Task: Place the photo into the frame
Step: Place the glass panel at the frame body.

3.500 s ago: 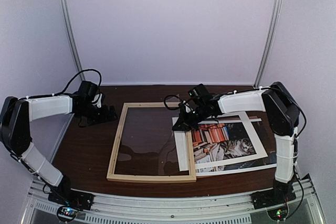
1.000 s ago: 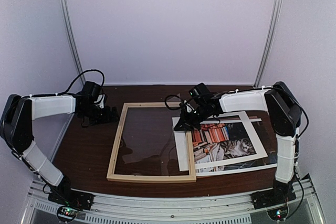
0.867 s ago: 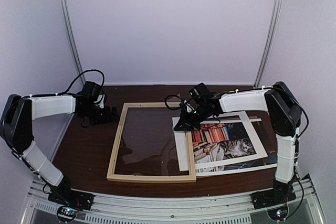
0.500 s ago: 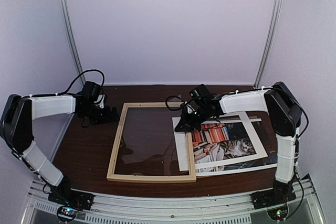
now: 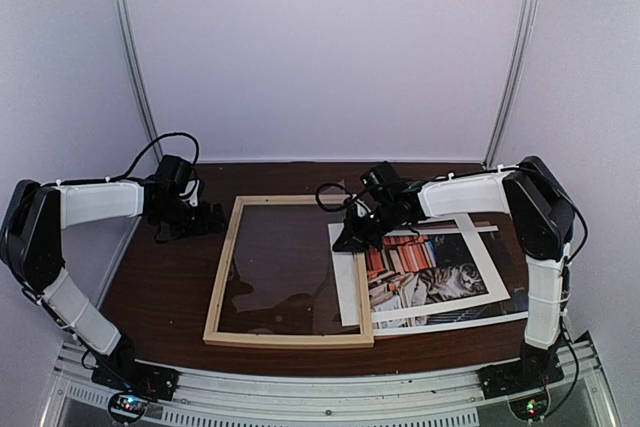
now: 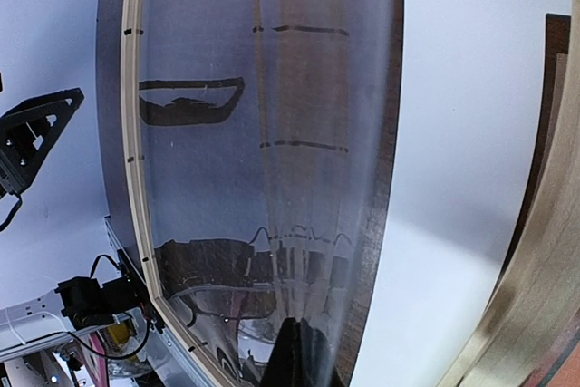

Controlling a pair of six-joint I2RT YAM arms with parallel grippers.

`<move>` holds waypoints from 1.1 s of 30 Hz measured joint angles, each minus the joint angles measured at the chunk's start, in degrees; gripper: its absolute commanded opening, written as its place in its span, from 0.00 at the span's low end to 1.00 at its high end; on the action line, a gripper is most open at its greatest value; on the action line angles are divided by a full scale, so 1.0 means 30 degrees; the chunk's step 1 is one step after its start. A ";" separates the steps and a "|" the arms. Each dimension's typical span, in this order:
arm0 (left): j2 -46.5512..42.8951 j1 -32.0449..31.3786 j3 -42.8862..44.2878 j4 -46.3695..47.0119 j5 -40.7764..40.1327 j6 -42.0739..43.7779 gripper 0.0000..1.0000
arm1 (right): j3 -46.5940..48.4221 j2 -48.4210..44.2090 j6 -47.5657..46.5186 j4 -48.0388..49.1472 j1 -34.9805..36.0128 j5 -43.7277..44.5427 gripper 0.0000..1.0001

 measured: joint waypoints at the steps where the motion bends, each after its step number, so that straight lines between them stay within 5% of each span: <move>1: 0.0000 0.0000 0.0000 0.0000 0.0000 0.0000 0.98 | 0.0000 0.0000 0.0007 0.0000 0.0000 0.0007 0.02; 18: 0.0109 -0.0561 0.0000 0.0138 0.0605 -0.0007 0.98 | 0.0044 0.0000 0.0051 -0.0007 0.0066 0.0175 0.27; 33: 0.1013 -0.3920 0.0699 0.2433 0.2106 -0.1224 0.98 | 0.0408 0.0197 -0.0044 -0.0262 0.0073 0.0160 0.33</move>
